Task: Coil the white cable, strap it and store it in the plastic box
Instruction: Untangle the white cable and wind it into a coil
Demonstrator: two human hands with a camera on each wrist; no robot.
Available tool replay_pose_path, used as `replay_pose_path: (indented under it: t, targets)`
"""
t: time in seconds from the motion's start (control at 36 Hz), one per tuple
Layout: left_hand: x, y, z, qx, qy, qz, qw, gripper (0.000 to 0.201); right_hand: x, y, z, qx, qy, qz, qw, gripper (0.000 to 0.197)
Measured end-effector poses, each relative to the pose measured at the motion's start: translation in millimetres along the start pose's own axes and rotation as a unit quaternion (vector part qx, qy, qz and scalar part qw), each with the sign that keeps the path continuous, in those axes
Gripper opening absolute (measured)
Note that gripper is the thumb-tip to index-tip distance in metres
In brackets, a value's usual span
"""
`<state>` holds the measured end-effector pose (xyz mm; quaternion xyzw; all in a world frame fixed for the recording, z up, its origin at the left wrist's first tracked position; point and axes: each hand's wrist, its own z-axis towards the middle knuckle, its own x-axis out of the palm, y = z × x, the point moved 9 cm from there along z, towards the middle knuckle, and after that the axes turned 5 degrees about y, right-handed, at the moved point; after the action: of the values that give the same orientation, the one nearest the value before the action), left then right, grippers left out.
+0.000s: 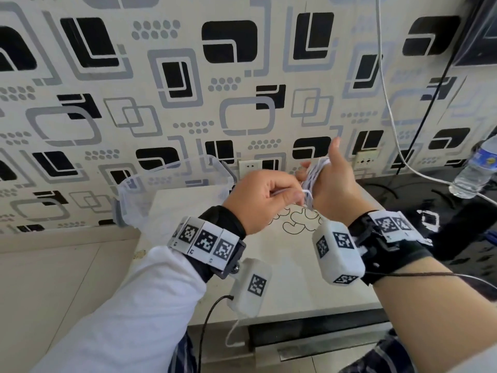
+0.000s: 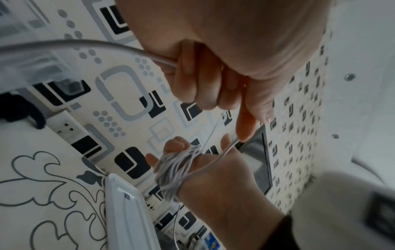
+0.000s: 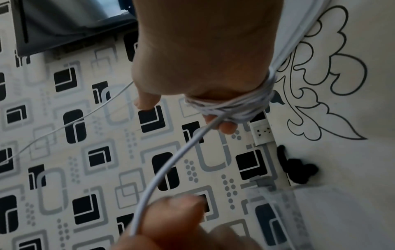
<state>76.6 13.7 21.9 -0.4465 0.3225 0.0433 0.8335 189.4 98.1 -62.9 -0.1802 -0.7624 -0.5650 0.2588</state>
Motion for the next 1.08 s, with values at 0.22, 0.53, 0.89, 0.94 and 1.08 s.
replay_pose_path:
  t: [0.22,0.53,0.89,0.94,1.08]
  targets:
    - [-39,25,-2,-0.039,-0.106,0.021,0.993,0.021,31,-35,-17,0.127,0.162,-0.119,0.971,0.088]
    - [-40,69,5,-0.132,-0.137,-0.015,0.982,0.028,69,-62,-55,0.22,0.405,-0.151,0.874,0.061]
    - [-32,86,3,-0.175,-0.099,-0.101,0.974,0.025,81,-20,-58,0.184,0.458,0.089,0.865,0.032]
    - [-27,89,2,-0.191,-0.082,-0.124,0.97,0.027,79,-10,-54,0.172,0.447,0.159,0.863,0.033]
    - [-10,85,0,-0.22,-0.028,-0.161,0.962,0.024,58,2,-35,0.112,0.341,0.273,0.893,0.036]
